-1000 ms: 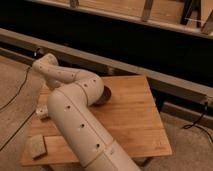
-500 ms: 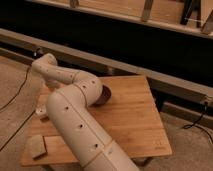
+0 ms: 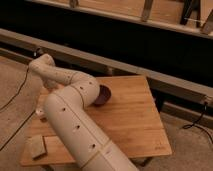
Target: Drag the pepper across the table
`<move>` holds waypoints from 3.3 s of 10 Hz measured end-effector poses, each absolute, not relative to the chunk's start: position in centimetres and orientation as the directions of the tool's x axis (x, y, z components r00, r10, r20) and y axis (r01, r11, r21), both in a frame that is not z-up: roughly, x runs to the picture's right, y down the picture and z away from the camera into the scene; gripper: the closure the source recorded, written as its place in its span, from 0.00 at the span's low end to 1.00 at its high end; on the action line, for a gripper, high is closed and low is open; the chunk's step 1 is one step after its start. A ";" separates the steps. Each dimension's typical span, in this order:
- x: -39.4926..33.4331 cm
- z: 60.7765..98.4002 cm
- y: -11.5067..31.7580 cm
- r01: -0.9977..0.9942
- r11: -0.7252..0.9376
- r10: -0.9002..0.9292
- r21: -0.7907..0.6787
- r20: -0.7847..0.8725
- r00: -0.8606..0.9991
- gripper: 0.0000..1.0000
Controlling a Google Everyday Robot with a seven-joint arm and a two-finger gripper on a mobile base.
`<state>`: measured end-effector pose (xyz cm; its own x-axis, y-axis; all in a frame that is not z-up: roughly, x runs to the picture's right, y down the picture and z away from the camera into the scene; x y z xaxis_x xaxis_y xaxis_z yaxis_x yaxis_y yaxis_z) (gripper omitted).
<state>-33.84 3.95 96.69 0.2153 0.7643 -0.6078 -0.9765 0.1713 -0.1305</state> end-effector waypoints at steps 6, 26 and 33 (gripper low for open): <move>-38.0 95.1 5.1 -0.934 0.283 0.731 -0.218 -0.581 0.357 0.77; -46.5 88.4 12.8 -0.617 0.616 0.470 -0.490 -0.400 0.787 0.76; -47.2 85.7 15.7 -0.441 0.708 0.301 -0.552 -0.328 0.895 0.20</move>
